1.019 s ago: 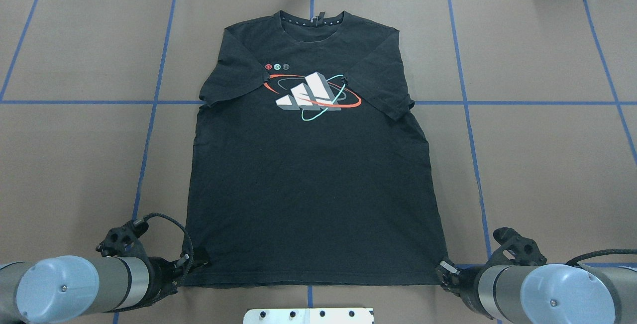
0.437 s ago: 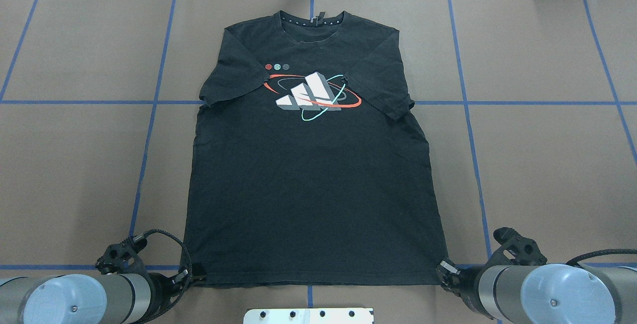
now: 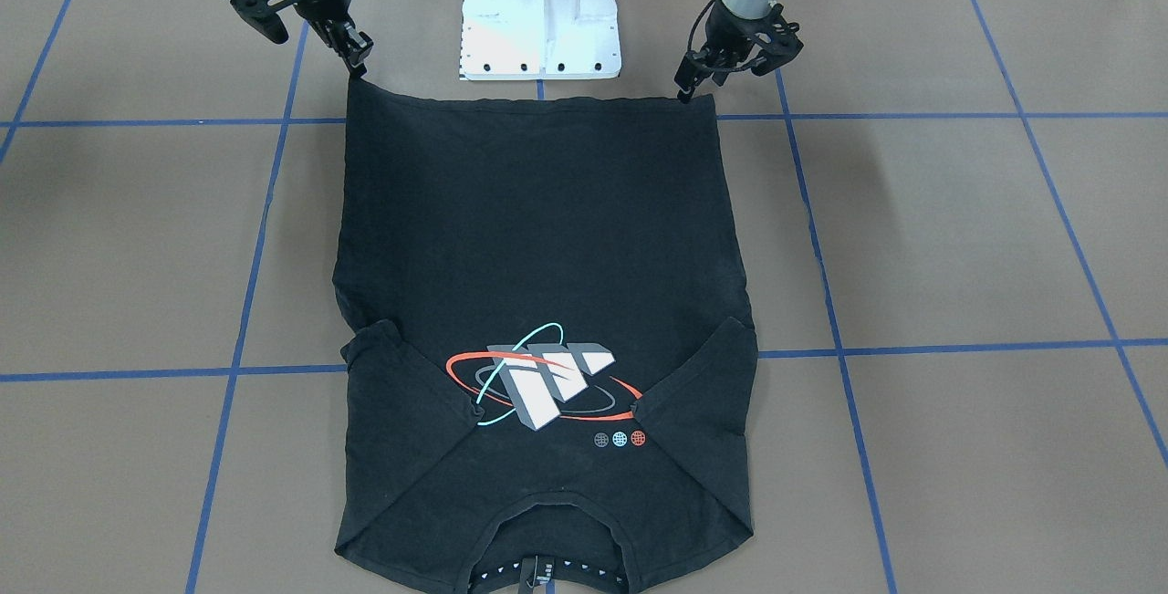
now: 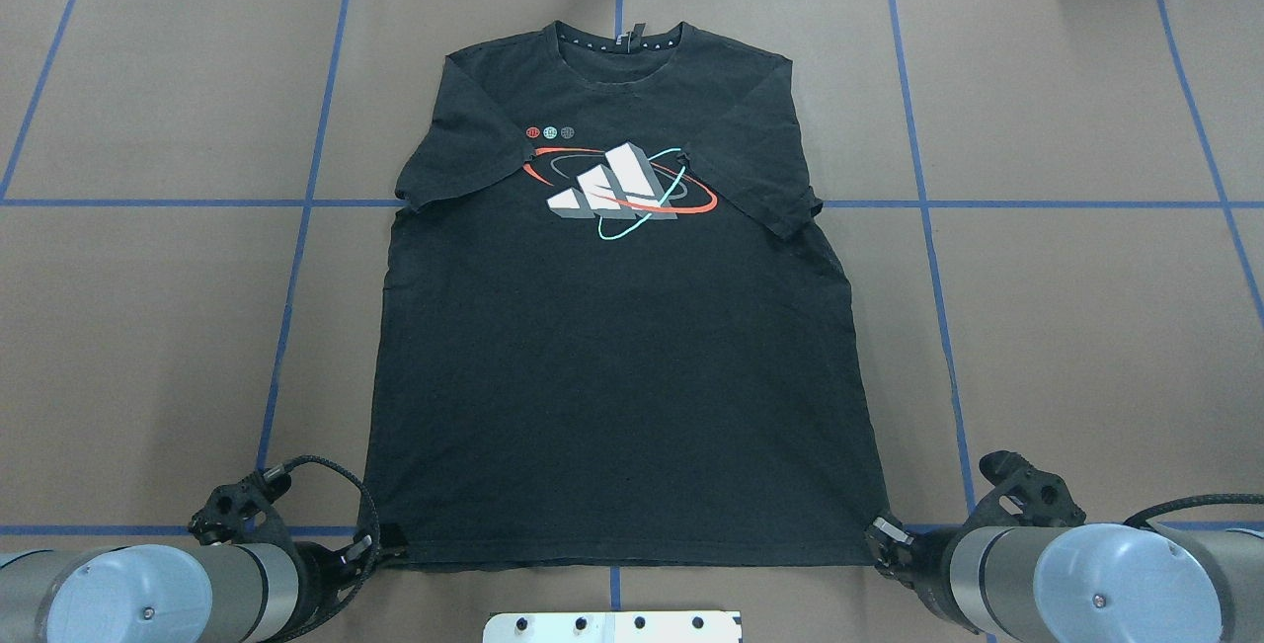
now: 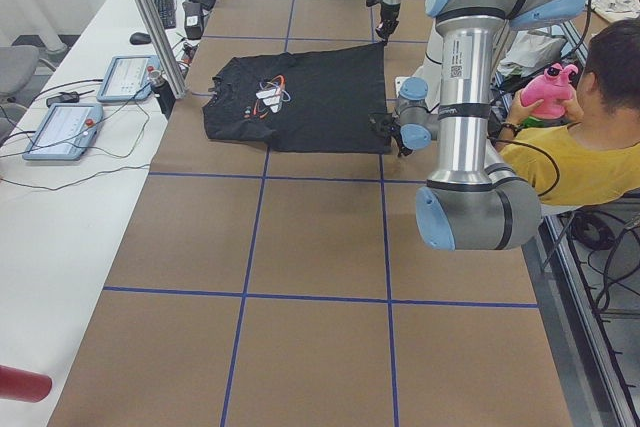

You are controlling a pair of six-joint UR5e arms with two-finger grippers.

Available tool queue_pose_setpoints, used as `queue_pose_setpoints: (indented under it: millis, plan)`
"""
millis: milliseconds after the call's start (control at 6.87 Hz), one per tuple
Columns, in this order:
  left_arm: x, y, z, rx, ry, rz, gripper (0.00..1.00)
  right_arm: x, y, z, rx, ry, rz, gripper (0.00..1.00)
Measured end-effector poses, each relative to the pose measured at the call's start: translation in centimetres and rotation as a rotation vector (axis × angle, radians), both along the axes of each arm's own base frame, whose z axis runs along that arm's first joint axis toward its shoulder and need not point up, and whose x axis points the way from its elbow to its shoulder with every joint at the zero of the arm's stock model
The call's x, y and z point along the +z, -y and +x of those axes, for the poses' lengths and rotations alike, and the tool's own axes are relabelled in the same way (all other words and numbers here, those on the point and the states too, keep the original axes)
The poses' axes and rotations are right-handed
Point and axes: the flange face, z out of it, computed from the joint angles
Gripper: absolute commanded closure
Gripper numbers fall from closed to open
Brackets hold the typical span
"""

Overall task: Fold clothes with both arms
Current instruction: 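Move the left gripper to the other hem corner and grasp both corners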

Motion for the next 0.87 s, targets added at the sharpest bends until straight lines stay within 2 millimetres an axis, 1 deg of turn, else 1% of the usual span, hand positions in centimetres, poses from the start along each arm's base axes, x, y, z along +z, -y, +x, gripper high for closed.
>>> queue_pose_setpoints:
  millis: [146, 291, 437, 582, 728, 873]
  plan:
    - [0.06, 0.08, -0.02, -0.002, 0.001, 0.0, 0.21, 0.0, -0.01, 0.0, 0.0, 0.0, 0.0, 1.0]
    - [0.08, 0.15, -0.04, -0.003, 0.002, 0.001, 0.26, 0.0, -0.01, 0.0, 0.0, 0.0, 0.0, 1.0]
    - [0.1, 0.21, -0.06, -0.004, 0.002, 0.001, 0.46, 0.0, -0.01, 0.0, 0.0, 0.0, 0.0, 1.0]
    - [0.11, 0.24, -0.09, -0.005, 0.003, 0.001, 0.91, 0.0, -0.01, 0.0, 0.0, 0.0, 0.0, 1.0]
    - [0.1, 0.29, -0.14, -0.006, 0.005, 0.0, 1.0, 0.0, 0.0, 0.0, 0.0, 0.0, 0.0, 1.0]
    - [0.09, 0.33, -0.21, -0.007, 0.011, 0.0, 1.0, 0.0, 0.01, 0.01, 0.0, 0.0, 0.0, 1.0]
